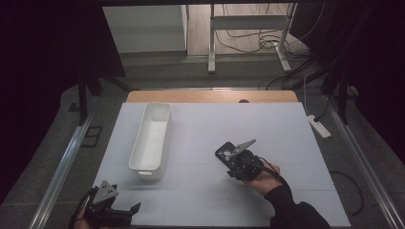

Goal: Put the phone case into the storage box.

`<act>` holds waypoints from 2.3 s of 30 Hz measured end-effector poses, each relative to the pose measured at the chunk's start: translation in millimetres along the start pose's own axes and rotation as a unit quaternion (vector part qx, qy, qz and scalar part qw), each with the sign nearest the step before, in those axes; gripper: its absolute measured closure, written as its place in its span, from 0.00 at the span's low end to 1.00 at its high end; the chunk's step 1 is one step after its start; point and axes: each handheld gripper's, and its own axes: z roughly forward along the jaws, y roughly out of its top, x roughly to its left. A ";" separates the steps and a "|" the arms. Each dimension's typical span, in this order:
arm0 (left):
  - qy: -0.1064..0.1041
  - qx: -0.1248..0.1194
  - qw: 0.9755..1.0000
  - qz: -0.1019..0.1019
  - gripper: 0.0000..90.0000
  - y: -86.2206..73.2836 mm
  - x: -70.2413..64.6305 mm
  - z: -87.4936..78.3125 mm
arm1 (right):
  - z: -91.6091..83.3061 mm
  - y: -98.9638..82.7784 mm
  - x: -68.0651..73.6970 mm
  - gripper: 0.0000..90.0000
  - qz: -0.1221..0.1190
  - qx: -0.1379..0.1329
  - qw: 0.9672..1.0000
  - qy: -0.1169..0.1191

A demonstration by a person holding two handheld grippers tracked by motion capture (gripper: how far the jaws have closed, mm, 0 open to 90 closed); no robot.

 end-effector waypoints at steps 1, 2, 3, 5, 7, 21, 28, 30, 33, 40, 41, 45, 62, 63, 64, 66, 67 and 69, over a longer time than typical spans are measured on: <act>0.000 0.000 1.000 0.000 0.00 0.0 0.0 0.0 | -1.7 1.1 0.9 0.81 -0.002 -0.004 1.000 -0.003; 0.000 0.000 1.000 0.000 0.00 0.0 0.0 0.1 | -2.7 1.6 1.3 0.78 -0.003 -0.004 1.000 -0.006; 0.000 0.001 1.000 0.000 0.00 0.0 0.0 0.1 | -3.4 2.2 1.7 0.76 -0.003 -0.005 1.000 -0.006; 0.001 0.001 1.000 0.001 0.00 0.1 -0.2 0.1 | -5.0 2.7 2.3 0.70 -0.003 -0.006 1.000 -0.013; 0.001 0.001 1.000 0.001 0.00 0.1 -0.3 0.2 | -5.3 2.9 2.2 0.67 -0.003 -0.005 1.000 -0.013; 0.001 0.003 1.000 0.003 0.00 0.3 -0.8 0.6 | -9.4 7.2 4.3 0.46 0.000 -0.005 1.000 -0.021; 0.001 0.004 1.000 0.003 0.00 0.4 -0.8 0.7 | -10.4 5.5 -4.5 0.34 0.010 -0.007 0.999 -0.034; 0.001 0.004 1.000 0.003 0.00 0.4 -0.8 0.8 | -11.3 4.7 -6.6 0.28 0.010 -0.008 0.999 -0.042; 0.002 0.005 1.000 0.004 0.00 0.5 -0.8 0.8 | -11.9 3.8 -10.2 0.22 0.016 -0.010 0.999 -0.050; 0.002 0.005 1.000 0.004 0.00 0.5 -0.7 0.9 | -11.7 0.5 -21.3 0.08 0.035 -0.014 0.998 -0.058; 0.002 0.005 1.000 0.004 0.00 0.5 -0.8 0.9 | -11.9 -0.1 -22.8 0.07 0.038 -0.013 0.997 -0.059; 0.002 0.006 1.000 0.004 0.00 0.6 -0.8 1.1 | -13.1 -2.3 -28.2 0.05 0.045 -0.014 0.997 -0.054; 0.002 0.006 1.000 0.003 0.00 0.7 -0.8 1.3 | -12.5 -6.7 -38.2 0.00 0.054 -0.022 0.996 -0.061; 0.002 0.006 1.000 0.003 0.00 0.7 -0.8 1.3 | -12.5 -6.7 -38.2 0.00 0.054 -0.022 0.996 -0.061; 0.001 0.007 1.000 0.003 0.00 0.7 -0.9 1.3 | -11.2 -7.1 -37.8 0.00 0.056 -0.021 0.996 -0.060; 0.001 0.007 1.000 0.004 0.00 0.7 -1.0 1.3 | -7.3 -8.3 -38.1 0.00 0.052 -0.015 0.997 -0.061; 0.002 0.007 1.000 0.005 0.00 0.7 -1.0 1.4 | -4.6 -9.3 -38.2 0.00 0.056 -0.009 0.996 -0.061; 0.002 0.007 1.000 0.005 0.00 0.7 -1.0 1.4 | -3.5 -9.8 -38.6 0.00 0.057 -0.008 0.997 -0.060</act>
